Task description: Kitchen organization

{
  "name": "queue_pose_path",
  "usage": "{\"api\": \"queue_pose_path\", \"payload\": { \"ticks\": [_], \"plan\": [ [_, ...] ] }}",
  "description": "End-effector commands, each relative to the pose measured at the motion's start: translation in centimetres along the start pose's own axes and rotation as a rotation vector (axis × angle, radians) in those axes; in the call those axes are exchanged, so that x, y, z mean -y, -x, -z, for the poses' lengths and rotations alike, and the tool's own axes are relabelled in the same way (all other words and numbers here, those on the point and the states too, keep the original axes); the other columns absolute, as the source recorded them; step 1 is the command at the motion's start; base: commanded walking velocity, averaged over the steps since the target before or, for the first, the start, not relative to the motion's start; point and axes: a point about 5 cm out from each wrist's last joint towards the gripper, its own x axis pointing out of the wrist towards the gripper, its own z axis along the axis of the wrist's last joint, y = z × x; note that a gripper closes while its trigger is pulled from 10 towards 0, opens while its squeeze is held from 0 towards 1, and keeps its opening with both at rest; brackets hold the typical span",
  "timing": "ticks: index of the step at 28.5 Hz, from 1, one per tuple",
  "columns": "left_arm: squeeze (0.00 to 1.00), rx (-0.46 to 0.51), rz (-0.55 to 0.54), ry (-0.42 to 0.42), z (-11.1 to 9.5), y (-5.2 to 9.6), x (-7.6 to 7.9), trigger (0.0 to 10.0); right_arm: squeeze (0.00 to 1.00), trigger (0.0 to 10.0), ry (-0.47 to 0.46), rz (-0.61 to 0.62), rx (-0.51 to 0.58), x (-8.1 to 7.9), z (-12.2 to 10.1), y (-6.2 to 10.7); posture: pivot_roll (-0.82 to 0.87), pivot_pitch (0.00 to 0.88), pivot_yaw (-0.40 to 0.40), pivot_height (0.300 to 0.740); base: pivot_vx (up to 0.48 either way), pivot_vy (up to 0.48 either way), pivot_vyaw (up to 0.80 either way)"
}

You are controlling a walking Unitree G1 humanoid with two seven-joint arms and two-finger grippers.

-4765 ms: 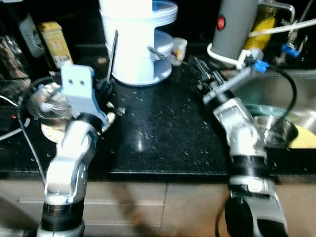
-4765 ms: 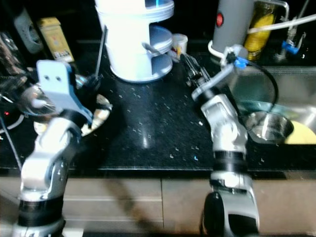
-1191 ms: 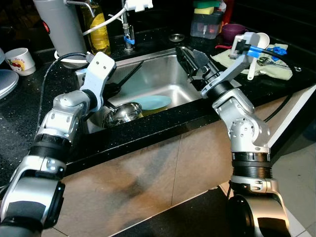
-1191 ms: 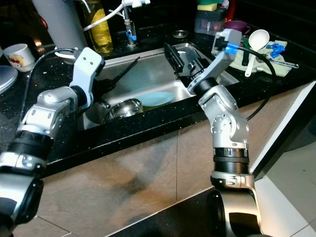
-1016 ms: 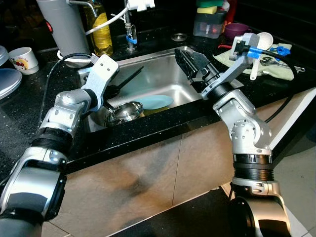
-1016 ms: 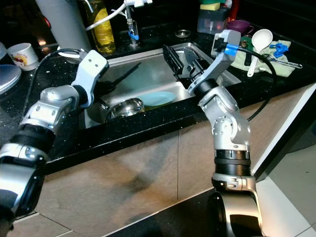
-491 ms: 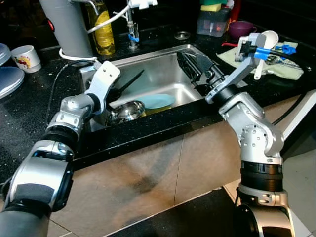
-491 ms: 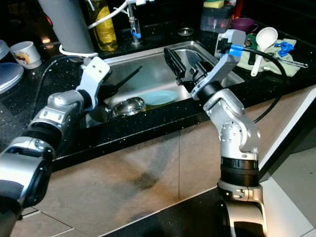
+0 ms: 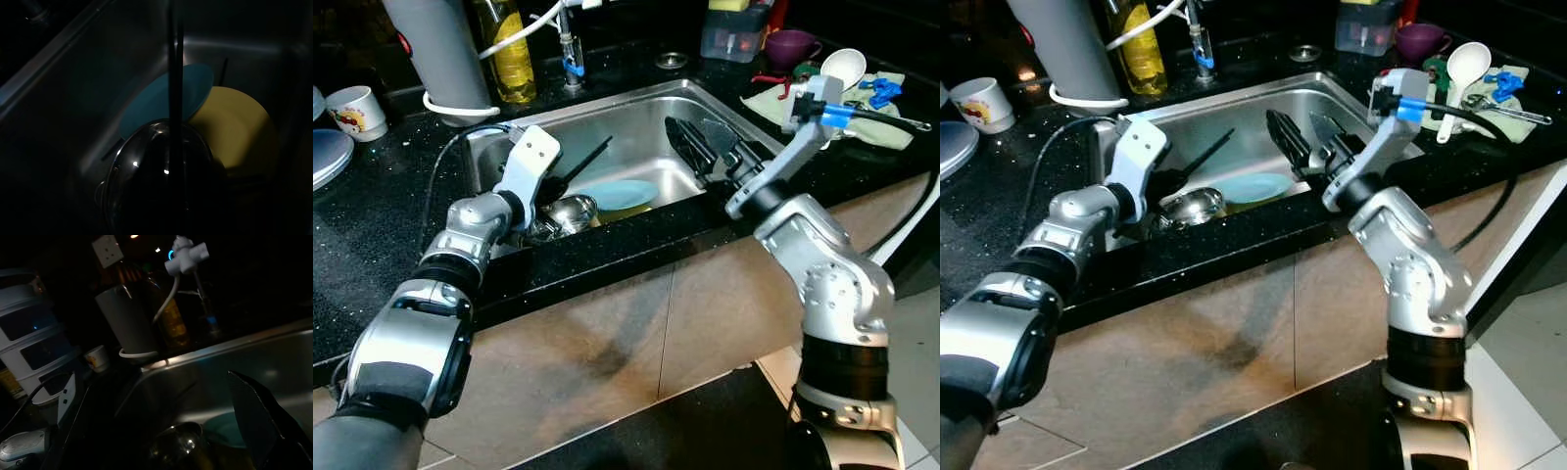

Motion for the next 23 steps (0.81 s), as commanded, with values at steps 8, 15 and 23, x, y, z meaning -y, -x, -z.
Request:
{"api": "queue_pose_path", "payload": {
  "ticks": [8, 15, 23],
  "plan": [
    [1.0, 0.019, -0.065, -0.012, 0.1, 0.5, -0.9, 10.0, 0.0, 10.0, -0.011, -0.02, 0.0, -1.2, 0.1, -0.6, -0.13, 0.116, 0.039, 0.74, 0.0, 0.0, 0.0],
    [0.0, 0.174, -0.225, -0.01, -3.3, 1.2, -3.8, 10.0, 0.0, 10.0, -0.004, -0.038, 0.018, -1.4, 0.1, -0.8, -0.11, 0.091, 0.048, 0.74, 0.0, 0.0, 0.0],
    [0.0, 0.434, -0.442, 0.047, -7.1, 3.7, -5.0, 10.0, 0.0, 10.0, 0.053, -0.019, -0.018, -0.8, 2.2, -1.6, -0.04, 0.031, 0.048, 0.74, 0.0, 0.0, 0.0]
  ]
}}
